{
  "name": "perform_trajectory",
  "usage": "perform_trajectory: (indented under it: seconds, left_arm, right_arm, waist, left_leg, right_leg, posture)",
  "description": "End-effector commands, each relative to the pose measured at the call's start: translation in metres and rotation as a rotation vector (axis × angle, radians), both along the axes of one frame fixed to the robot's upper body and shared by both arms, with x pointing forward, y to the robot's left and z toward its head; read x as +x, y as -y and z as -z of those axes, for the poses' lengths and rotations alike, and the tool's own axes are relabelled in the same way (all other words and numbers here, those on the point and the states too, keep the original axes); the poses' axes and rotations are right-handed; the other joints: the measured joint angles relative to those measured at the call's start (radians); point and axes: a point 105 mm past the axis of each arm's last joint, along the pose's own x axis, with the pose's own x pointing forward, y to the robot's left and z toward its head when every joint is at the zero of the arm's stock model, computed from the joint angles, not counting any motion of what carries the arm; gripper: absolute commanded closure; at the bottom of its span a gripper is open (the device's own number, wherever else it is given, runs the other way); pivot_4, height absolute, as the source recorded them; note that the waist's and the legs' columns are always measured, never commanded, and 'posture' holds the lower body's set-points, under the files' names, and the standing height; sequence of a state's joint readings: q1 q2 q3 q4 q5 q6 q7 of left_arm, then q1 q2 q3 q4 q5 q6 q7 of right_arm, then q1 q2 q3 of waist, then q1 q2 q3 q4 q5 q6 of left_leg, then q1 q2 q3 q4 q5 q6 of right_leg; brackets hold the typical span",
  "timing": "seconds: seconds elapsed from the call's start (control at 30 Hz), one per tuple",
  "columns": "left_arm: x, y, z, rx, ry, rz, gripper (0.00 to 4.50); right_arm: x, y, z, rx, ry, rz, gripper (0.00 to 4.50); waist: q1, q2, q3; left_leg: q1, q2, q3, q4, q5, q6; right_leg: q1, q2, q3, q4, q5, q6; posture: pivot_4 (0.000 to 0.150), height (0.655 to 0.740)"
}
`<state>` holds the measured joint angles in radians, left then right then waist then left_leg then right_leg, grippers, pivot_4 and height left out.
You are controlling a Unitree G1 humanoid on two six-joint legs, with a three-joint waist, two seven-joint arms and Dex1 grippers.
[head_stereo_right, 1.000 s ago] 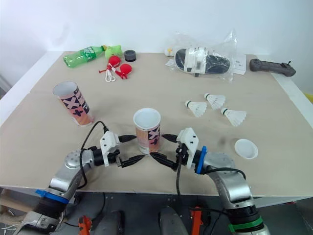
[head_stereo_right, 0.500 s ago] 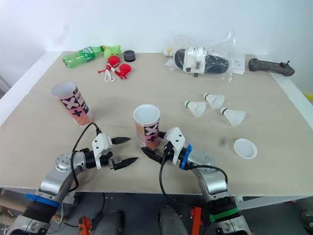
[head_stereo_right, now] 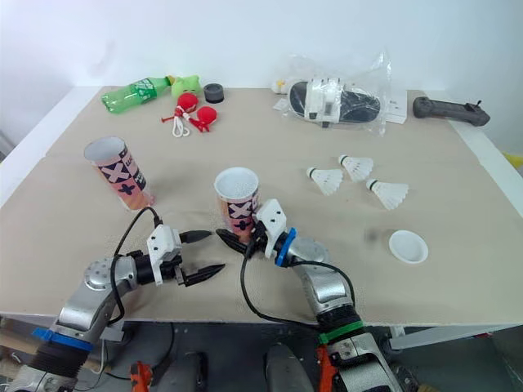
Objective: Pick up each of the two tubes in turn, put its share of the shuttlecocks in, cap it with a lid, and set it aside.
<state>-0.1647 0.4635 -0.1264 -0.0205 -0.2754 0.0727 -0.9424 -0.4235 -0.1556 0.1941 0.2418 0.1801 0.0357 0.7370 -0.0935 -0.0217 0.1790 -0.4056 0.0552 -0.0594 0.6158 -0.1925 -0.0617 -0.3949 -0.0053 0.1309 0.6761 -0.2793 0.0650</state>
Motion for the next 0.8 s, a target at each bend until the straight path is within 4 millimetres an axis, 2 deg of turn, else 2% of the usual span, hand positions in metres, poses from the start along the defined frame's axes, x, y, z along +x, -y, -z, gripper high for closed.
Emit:
perform_trajectory:
  seconds: [0.03,0.1,0.2,0.43,0.53,0.6,0.7,0.8]
  left_arm:
    - [-0.003,-0.01,0.017,0.032,-0.076,-0.037,0.04]
    - [-0.003,-0.01,0.015,0.022,-0.073,-0.04,0.04]
    - [0.001,-0.008,0.005,-0.017,-0.05,-0.046,0.0]
    - [0.007,-0.001,-0.01,-0.052,-0.014,-0.047,0.0]
    - [0.01,0.006,-0.024,-0.082,0.012,-0.038,0.0]
    - [0.014,0.012,-0.038,-0.108,0.035,-0.035,0.0]
    - [0.022,0.031,-0.072,-0.174,0.077,-0.014,0.0]
    - [0.028,0.05,-0.095,-0.213,0.105,0.016,0.0]
  right_arm:
    - [0.002,0.0,-0.012,0.019,0.053,0.0,0.0]
    - [0.0,0.002,-0.013,0.02,0.057,-0.003,0.0]
    - [-0.002,0.007,-0.018,0.025,0.065,-0.003,0.76]
    - [-0.008,0.013,-0.035,0.049,0.09,0.012,0.76]
    - [-0.008,0.029,-0.063,0.112,0.122,0.07,0.76]
    - [-0.003,0.05,-0.085,0.173,0.148,0.161,0.76]
    - [0.009,0.114,-0.129,0.259,0.237,0.447,0.76]
    - [0.012,0.178,-0.15,0.29,0.292,0.734,0.76]
  waist:
    - [0.0,0.0,0.0]
    - [0.0,0.0,0.0]
    - [0.0,0.0,0.0]
    - [0.001,0.0,0.0]
    - [0.006,0.0,0.001]
    - [0.01,-0.001,0.001]
    - [0.027,-0.002,0.002]
    - [0.045,-0.002,0.002]
  left_leg:
    - [0.0,0.0,0.0,0.0,0.0,0.0]
    - [0.0,0.0,0.0,0.0,0.0,0.0]
    - [0.0,0.0,0.0,0.0,0.0,0.0]
    - [-0.002,0.0,0.0,0.0,0.0,0.0]
    - [-0.002,0.0,0.0,0.0,0.0,0.0]
    - [-0.005,0.0,0.0,0.0,0.0,0.0]
    - [-0.011,-0.001,-0.002,0.003,0.0,-0.001]
    - [-0.017,-0.002,-0.003,0.004,0.003,-0.004]
  right_leg:
    - [0.0,0.0,0.0,0.0,0.0,0.0]
    - [0.0,0.0,0.0,0.0,0.0,0.0]
    - [0.0,0.0,0.0,0.0,0.0,0.0]
    - [-0.002,0.0,0.0,0.0,0.0,0.0]
    - [-0.003,0.0,0.0,0.0,0.0,0.0]
    - [-0.004,0.0,0.0,0.0,0.0,0.001]
    - [-0.008,-0.001,-0.002,0.0,0.001,0.002]
    - [-0.012,-0.002,-0.002,0.0,0.003,0.003]
  posture:
    - [0.15,0.74]
    - [0.15,0.74]
    - [0.15,0.74]
    - [0.15,0.74]
    - [0.15,0.74]
    - [0.15,0.74]
    - [0.15,0.74]
    - [0.15,0.74]
